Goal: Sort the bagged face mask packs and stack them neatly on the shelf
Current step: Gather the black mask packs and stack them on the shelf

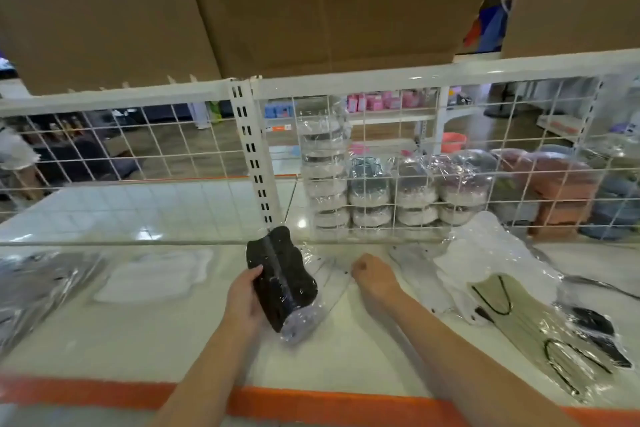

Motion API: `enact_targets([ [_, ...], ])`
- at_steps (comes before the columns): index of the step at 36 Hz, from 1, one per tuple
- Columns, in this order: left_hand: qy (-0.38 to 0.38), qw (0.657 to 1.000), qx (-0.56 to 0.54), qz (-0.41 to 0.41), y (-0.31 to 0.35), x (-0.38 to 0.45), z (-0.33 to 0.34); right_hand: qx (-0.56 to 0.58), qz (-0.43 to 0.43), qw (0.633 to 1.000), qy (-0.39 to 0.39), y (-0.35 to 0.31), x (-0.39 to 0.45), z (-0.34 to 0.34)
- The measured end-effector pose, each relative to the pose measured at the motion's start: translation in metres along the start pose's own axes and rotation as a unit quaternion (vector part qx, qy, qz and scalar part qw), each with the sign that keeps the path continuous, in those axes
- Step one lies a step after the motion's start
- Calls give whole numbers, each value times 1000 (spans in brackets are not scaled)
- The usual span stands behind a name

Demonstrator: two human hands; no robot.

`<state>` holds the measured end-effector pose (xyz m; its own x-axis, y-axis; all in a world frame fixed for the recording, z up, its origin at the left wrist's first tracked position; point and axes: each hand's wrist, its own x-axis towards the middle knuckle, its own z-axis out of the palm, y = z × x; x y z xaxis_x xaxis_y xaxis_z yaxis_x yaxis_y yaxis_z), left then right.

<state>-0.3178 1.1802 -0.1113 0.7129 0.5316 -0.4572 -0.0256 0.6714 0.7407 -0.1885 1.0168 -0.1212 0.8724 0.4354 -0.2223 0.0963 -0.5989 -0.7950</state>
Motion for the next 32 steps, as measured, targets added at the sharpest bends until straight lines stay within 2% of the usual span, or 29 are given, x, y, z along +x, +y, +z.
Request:
enact_targets([
  [3, 50, 994, 92, 42, 11, -3, -26, -14, 70, 997, 10, 0, 16, 9],
  [5, 59, 981, 170, 78, 13, -6, -34, 61, 100, 993, 20, -5, 23, 16],
  [7, 52, 966, 238, 81, 13, -6, -38, 190, 135, 972, 16, -13, 25, 25],
  [9, 26, 945, 318, 69, 11, -7, -36, 314, 173, 934, -1, -18, 25, 37],
  [11, -11, 925, 376, 52, 11, -5, -32, 362, 182, 914, 1, -22, 23, 49],
  [15, -92, 844, 529, 21, 12, -5, -20, 363, 162, 917, -9, -26, 18, 67],
  [17, -119, 826, 550, 13, 12, -4, -18, 353, 157, 922, -28, -24, 16, 70],
  [19, -131, 832, 539, 11, 15, -4, -18, 312, 147, 938, -19, -23, 15, 66],
  [22, -108, 909, 403, 17, 23, -2, -23, 194, 67, 976, 69, -27, 15, 40],
  [24, -112, 957, 267, -9, 29, -1, -28, 48, -15, 988, 148, -34, 9, 14],
  [25, -118, 970, 211, -19, 32, -1, -30, -42, -68, 975, 207, -36, 7, 1],
  [27, -112, 983, 144, -11, 37, 2, -32, -195, -202, 903, 324, -35, 3, -15],
  [28, -101, 987, 122, 4, 39, 5, -33, -254, -256, 867, 344, -31, 1, -18],
  [29, -93, 990, 102, 16, 40, 6, -34, -313, -291, 844, 323, -26, 0, -18],
  [30, -87, 992, 83, 20, 41, 7, -34, -370, -298, 845, 246, -21, -3, -15],
  [32, -67, 996, 65, 5, 41, 9, -36, -474, -229, 849, 45, -14, -13, -16],
])
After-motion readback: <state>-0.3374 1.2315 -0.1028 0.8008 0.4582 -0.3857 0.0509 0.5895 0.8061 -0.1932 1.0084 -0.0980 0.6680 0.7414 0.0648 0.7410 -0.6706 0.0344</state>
